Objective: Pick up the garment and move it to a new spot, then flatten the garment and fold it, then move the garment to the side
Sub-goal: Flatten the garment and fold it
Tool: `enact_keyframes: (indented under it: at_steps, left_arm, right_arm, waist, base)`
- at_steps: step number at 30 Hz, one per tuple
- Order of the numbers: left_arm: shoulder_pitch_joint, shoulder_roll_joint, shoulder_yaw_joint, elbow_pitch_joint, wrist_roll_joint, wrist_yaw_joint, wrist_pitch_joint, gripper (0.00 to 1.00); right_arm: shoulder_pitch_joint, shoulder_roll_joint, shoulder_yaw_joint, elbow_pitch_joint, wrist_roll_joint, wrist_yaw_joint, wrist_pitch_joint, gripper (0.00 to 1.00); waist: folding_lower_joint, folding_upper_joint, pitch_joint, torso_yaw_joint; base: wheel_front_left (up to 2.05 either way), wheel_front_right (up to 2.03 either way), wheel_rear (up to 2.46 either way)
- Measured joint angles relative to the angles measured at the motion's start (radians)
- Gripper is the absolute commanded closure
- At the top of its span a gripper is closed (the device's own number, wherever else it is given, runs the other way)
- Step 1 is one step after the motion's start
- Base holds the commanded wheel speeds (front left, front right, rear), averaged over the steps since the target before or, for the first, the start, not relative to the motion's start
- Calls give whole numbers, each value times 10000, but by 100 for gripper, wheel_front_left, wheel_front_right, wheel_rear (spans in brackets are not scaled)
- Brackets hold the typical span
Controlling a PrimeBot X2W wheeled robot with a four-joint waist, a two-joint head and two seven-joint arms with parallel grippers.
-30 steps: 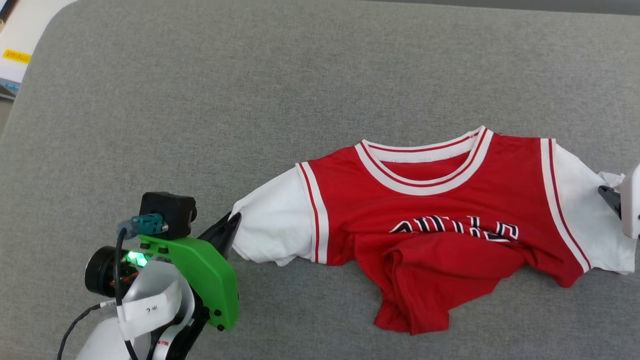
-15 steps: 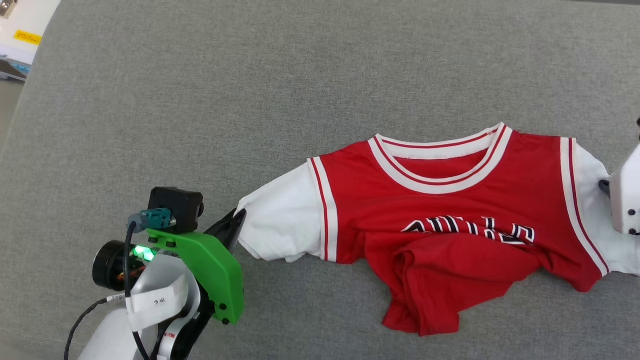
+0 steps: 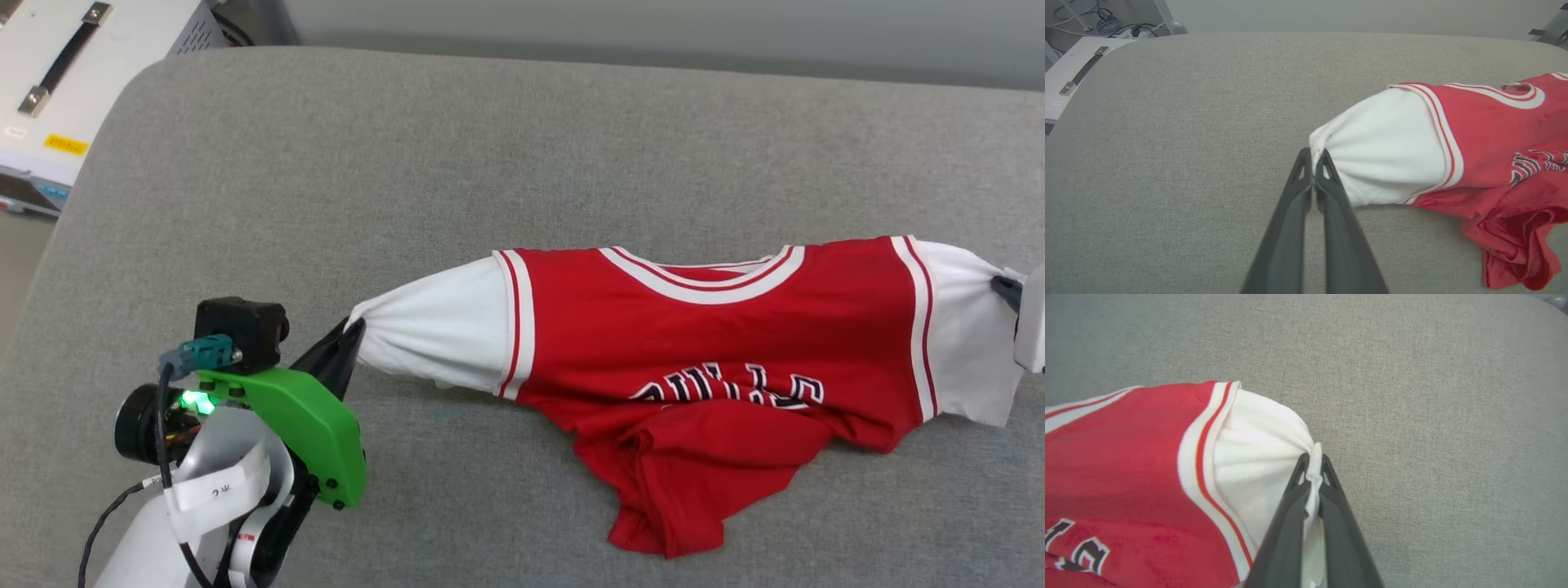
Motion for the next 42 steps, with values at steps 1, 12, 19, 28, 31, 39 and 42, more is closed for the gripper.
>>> enact_keyframes:
  at_steps: [1,12,19,28,31,39,42]
  left_arm:
    - [-17,17,73,-25,0,0,-90,100]
    - [-628,529,757,-541,115,84,-566,100]
    - [-1207,974,1218,-915,257,84,-577,100]
    - [-2315,1430,1672,-997,270,-98,-773,100]
    - [-2570,1559,1743,-955,267,-155,-771,100]
    - [-4081,2000,1653,-102,151,-872,-650,100]
    - [-5218,2130,1611,479,36,-1185,-639,100]
  right_arm:
    - [21,-58,-23,-136,65,0,-46,100]
    - [165,-395,-531,-2057,683,2,-192,100]
    - [41,-470,-1039,-2890,1030,2,-422,100]
    - [-662,-430,-1494,-3459,1277,6,-593,100]
    - [-865,-410,-1503,-3513,1386,12,-604,100]
    - [-2292,-514,-1392,-3181,1473,12,-784,100]
    - [-3100,-616,-1145,-2828,1402,12,-993,100]
  waist:
    - [0,0,-151,-35]
    - [0,0,-1664,-504]
    - [0,0,-2381,-852]
    - [0,0,-2402,-1204]
    - [-1,0,-2212,-1229]
    - [0,0,-1341,-1242]
    - [0,0,-875,-1240]
  base:
    - [0,0,0]
    - [0,0,0]
    - [0,0,0]
    - [0,0,0]
    - [0,0,0]
    - [0,0,0]
    - [0,0,0]
